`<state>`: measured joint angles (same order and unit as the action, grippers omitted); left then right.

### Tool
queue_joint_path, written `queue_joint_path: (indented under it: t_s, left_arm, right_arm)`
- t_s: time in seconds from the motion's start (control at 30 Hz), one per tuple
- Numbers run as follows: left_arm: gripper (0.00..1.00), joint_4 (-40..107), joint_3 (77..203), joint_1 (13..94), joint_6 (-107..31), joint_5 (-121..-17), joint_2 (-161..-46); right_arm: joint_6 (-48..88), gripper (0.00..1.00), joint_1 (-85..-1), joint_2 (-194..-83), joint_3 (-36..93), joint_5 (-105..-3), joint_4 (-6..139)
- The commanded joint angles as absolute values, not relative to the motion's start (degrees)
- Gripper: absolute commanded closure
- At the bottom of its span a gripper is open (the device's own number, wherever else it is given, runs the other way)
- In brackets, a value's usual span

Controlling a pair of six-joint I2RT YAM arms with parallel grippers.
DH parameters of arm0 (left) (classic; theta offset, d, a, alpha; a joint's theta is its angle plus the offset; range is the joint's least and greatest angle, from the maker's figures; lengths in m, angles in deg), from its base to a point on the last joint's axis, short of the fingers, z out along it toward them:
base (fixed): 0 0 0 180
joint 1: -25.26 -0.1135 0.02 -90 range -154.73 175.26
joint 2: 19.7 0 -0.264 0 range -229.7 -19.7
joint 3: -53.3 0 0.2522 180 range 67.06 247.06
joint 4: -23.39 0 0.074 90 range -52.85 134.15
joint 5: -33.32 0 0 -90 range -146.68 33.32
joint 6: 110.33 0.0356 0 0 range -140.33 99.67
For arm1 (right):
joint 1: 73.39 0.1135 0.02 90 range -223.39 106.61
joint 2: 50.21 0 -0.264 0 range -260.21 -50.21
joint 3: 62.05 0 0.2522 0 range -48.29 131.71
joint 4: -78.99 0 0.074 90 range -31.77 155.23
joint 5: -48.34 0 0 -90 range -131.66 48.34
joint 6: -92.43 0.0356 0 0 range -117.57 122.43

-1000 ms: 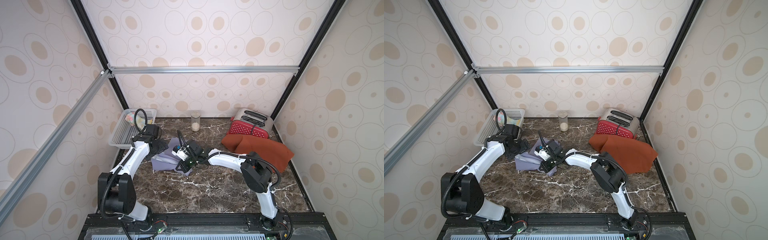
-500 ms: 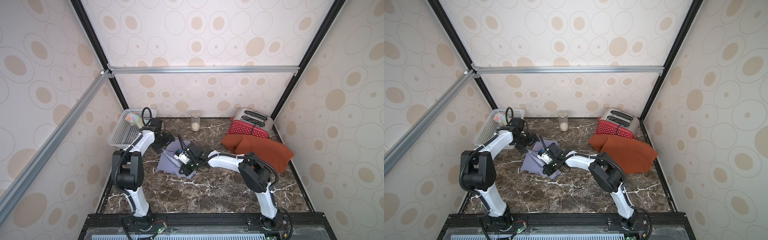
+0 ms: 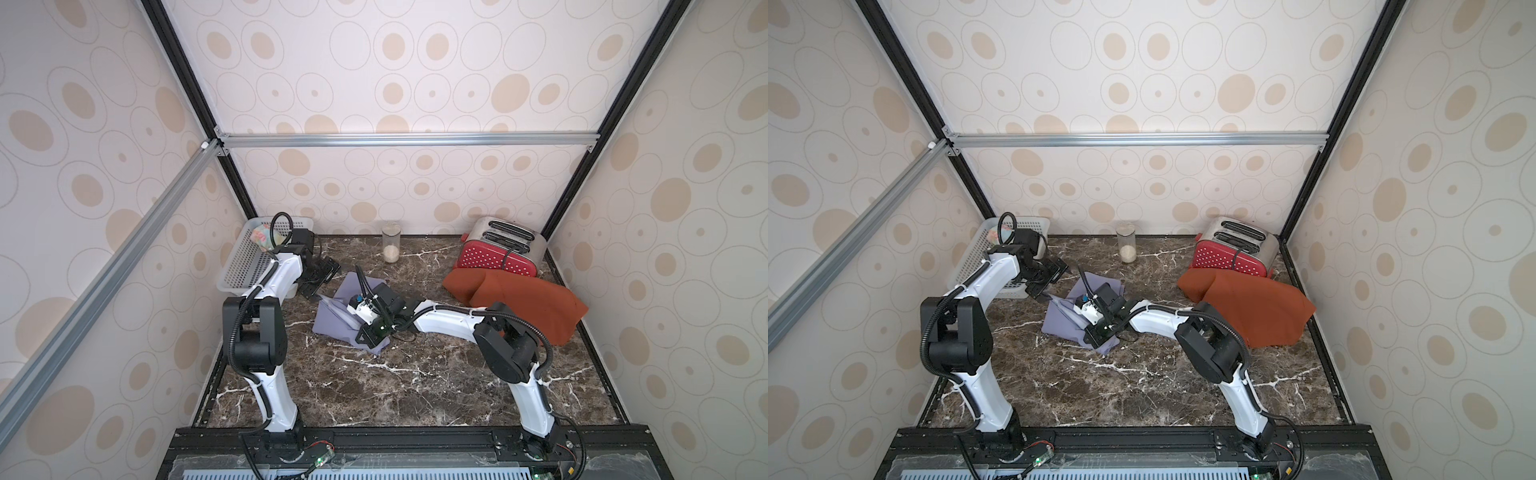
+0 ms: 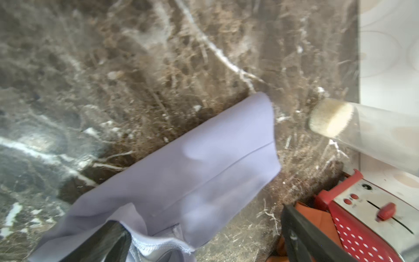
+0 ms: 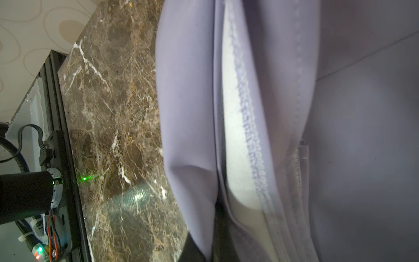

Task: Roll up the skirts
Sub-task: Roll the skirt at the center of the board.

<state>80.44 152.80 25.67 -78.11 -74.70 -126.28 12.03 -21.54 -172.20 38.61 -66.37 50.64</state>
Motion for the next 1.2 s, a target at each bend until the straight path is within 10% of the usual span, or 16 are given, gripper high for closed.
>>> queue_joint_path:
  t_s: [0.0, 0.43, 1.17]
  left_arm:
    - [0.01, 74.2, 147.7, 24.0, -80.6, -67.1, -121.4]
    - [0.01, 51.3, 133.2, 24.0, -89.0, -94.7, -122.6]
    - [0.01, 60.3, 138.0, 20.2, -91.9, -98.6, -114.6]
  right_arm:
    - [10.4, 1.0, -20.8, -174.4, 38.6, -66.8, 42.0]
    - [11.0, 1.0, -18.5, -179.6, 40.7, -59.3, 42.5]
    - [13.6, 1.0, -19.1, -180.8, 40.3, -57.9, 41.8]
